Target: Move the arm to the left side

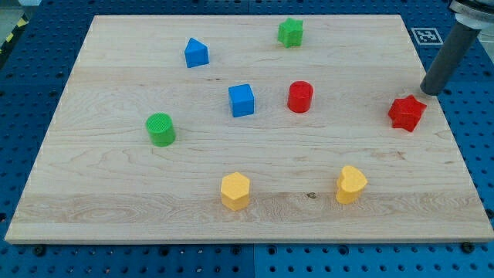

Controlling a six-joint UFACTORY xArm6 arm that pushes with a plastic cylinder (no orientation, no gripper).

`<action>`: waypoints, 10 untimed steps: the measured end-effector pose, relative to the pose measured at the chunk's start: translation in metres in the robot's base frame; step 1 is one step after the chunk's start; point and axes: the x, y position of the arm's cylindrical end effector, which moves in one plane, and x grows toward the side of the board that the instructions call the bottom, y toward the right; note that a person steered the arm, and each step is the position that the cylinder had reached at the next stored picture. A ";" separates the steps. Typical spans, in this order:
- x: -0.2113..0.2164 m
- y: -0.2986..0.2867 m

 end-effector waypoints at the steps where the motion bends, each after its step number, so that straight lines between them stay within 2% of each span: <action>1: -0.004 -0.006; 4: -0.010 -0.020; 6: -0.010 -0.055; 8: -0.038 -0.084; 10: -0.038 -0.152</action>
